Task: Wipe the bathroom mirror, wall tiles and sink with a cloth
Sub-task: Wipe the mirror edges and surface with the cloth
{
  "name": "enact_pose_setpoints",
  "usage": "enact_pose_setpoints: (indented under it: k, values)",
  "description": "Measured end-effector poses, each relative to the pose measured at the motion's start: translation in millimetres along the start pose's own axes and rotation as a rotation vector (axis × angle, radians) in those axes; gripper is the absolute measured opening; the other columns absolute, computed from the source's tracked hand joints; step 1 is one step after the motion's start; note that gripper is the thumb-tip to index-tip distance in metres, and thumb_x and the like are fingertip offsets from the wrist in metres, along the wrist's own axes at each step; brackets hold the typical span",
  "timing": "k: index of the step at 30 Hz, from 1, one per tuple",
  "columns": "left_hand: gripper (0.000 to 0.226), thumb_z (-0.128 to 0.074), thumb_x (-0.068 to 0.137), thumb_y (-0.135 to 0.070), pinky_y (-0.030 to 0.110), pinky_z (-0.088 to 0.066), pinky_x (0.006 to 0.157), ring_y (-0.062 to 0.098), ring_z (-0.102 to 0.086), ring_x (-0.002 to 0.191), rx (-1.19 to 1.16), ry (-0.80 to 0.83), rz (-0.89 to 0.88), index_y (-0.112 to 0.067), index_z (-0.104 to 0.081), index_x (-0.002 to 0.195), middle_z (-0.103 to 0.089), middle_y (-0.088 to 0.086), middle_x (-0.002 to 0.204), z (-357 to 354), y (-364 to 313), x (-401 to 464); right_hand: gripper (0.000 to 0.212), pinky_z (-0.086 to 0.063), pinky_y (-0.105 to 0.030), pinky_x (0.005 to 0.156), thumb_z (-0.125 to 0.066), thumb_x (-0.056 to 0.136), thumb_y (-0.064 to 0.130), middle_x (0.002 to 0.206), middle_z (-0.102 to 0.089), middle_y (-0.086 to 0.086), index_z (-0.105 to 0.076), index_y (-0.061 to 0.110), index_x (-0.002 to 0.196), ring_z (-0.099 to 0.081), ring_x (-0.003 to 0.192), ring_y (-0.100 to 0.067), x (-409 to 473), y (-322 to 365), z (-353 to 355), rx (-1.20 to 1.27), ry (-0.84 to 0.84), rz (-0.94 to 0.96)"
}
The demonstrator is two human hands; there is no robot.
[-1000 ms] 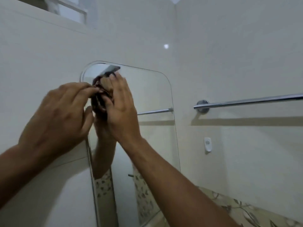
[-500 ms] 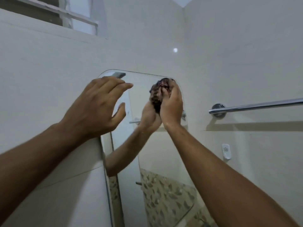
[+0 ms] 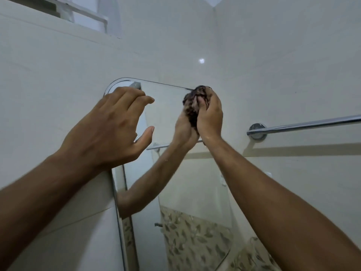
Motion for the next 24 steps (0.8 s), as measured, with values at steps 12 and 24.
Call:
enact_pose_setpoints:
  k: [12, 24]
  values:
    - [0.076, -0.046, 0.086, -0.057, 0.051, -0.041, 0.104, 0.034, -0.045, 0.129, -0.009, -0.010, 0.013, -0.006, -0.044, 0.143, -0.050, 0.015, 0.137, -8.9, 6.6, 2.0, 0.038, -0.037, -0.029, 0.115, -0.050, 0.104, 0.023, 0.140, -0.054, -0.005, -0.051, 0.013, 0.140, -0.049, 0.133, -0.018, 11.8, 11.6, -7.8, -0.015, 0.081, 0.116]
    - [0.078, -0.050, 0.086, -0.054, 0.048, -0.039, 0.110, 0.034, -0.045, 0.131, -0.062, -0.050, 0.007, -0.005, -0.042, 0.146, -0.048, 0.016, 0.138, -4.1, 4.9, 1.4, 0.043, -0.032, -0.038, 0.120, -0.046, 0.105, 0.026, 0.151, -0.044, -0.010, -0.044, 0.010, 0.145, -0.039, 0.142, -0.023, -31.5, -22.4, 3.4, -0.069, 0.042, 0.070]
Point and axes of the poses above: each hand's wrist, its own x-axis towards the middle knuckle, its own z-axis out of the back of the hand, y = z × x, the point moved 6 cm from there along x, towards the middle knuckle
